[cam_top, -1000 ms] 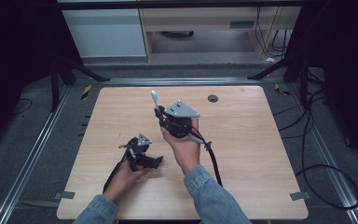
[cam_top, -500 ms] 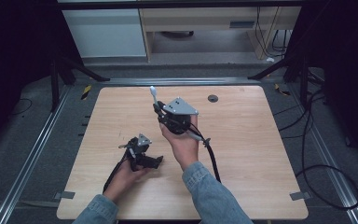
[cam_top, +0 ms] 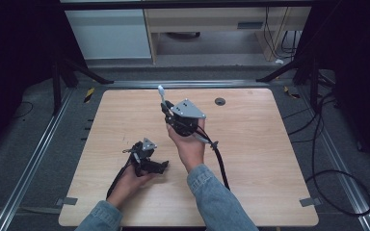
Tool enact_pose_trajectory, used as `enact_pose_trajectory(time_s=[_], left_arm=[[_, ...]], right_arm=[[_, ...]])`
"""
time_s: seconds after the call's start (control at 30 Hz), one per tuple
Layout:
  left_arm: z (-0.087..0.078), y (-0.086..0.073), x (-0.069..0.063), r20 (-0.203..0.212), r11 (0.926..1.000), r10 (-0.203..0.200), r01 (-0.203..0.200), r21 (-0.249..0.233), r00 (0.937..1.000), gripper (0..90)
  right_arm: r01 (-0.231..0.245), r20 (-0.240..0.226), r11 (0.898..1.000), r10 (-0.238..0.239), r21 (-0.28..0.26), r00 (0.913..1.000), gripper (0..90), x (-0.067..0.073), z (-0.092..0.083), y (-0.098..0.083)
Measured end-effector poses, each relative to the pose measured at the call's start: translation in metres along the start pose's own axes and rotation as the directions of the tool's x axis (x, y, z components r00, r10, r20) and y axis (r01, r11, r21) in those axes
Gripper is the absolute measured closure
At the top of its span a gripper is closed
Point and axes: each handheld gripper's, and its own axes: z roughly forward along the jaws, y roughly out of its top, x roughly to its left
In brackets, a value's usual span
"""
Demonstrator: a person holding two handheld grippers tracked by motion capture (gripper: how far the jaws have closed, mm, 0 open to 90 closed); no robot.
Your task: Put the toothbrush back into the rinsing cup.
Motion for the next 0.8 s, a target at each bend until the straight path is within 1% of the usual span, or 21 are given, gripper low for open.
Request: enact_pose_trajectory(time_s=[0.17,0.33,0.4,0.63,0.73,0.8], left_arm=[[0.0,0.0,0.0,0.0,1.0,0.001,-0.001,0.0,1.0,0.0],[0.0,0.0,0.0,0.0,1.0,0.001,-0.001,0.0,1.0,0.0],[0.0,0.0,0.0,0.0,1.0,0.001,-0.001,0.0,1.0,0.0],[0.0,0.0,0.0,-0.001,1.0,0.001,-0.001,0.0,1.0,0.0],[0.0,0.0,0.0,-0.003,1.0,0.001,-0.001,-0.002,1.0,0.0],[0.0,0.0,0.0,-0.003,1.0,0.001,-0.001,-0.002,1.0,0.0]], right_arm=[[-0.001,0.003,1.0,0.001,-0.001,1.0,79.3,0.0,0.002,-0.001],[-0.02,0.007,1.0,0.02,-0.006,0.9998,79.4,-0.002,0.004,0.0],[-0.015,0.01,1.0,0.015,-0.011,0.9998,79.3,-0.003,0.004,0.001],[-0.029,0.015,0.999,0.029,-0.027,0.9995,79.4,-0.006,0.008,0.003],[-0.02,0.022,0.999,0.021,-0.031,0.9996,79.3,-0.008,0.011,0.004],[-0.029,0.023,0.999,0.03,-0.029,0.9993,79.4,-0.008,0.011,0.004]])
